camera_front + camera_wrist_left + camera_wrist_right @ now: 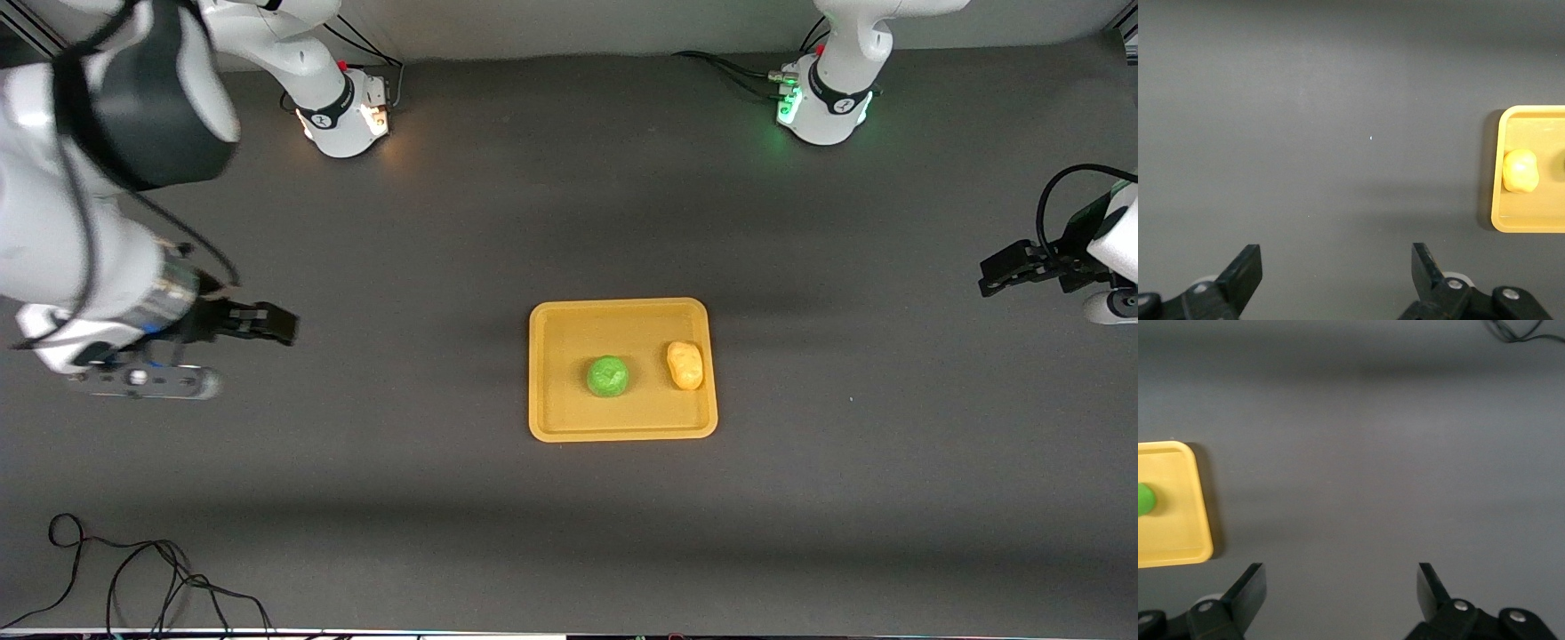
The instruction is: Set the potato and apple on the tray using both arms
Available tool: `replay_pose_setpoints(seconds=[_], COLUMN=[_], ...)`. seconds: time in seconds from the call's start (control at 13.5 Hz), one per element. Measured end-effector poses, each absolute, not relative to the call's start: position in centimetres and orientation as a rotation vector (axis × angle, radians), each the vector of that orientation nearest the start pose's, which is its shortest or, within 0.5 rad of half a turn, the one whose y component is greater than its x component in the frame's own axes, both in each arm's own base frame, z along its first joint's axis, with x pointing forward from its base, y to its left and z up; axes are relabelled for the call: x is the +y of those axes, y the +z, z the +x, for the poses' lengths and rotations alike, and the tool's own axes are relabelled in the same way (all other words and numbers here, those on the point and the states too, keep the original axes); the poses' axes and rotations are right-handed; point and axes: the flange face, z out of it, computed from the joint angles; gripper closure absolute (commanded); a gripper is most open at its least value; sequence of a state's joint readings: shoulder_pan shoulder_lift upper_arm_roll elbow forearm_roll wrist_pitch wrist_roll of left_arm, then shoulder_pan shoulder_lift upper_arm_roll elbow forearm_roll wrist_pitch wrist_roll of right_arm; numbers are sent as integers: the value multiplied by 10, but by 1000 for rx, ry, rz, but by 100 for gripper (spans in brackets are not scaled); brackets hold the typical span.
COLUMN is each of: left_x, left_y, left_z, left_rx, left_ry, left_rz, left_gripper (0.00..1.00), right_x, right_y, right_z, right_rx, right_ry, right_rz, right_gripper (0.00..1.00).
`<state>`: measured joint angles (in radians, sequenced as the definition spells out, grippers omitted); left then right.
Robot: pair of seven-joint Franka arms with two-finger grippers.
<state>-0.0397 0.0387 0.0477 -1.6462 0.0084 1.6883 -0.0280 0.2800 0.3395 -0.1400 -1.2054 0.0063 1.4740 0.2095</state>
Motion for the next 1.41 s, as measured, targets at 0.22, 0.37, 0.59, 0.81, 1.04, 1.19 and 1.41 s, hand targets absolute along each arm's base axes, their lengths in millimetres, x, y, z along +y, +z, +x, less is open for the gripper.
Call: replay_pose_setpoints(seconds=[0.22,0.37,0.59,0.81,1.04,1.19,1.41], left_x=[5,5,5,4,4,3,2], left_y=[575,574,574,575,574,573,569], left_z=[574,574,574,575,575,576,576], left_rx=[-54,-54,-52,-50,-50,-48,-45], left_ry=[-1,1,-5,-15,-17,-22,-24], left_rz=[-3131,-3131,-3131,-3131,-3131,-3131,-3131], left_gripper=[0,0,0,0,0,0,0], right_x=[22,-21,-45,-41,-41,-41,-41], right_y=[592,590,583,584,591,591,590], right_z=[608,588,570,571,571,570,569], right_rx=[107,113,122,110,108,107,107], right_ry=[53,28,37,19,6,10,32], right_rz=[-3160,-3145,-3135,-3137,-3144,-3144,-3144], right_gripper=[0,0,0,0,0,0,0])
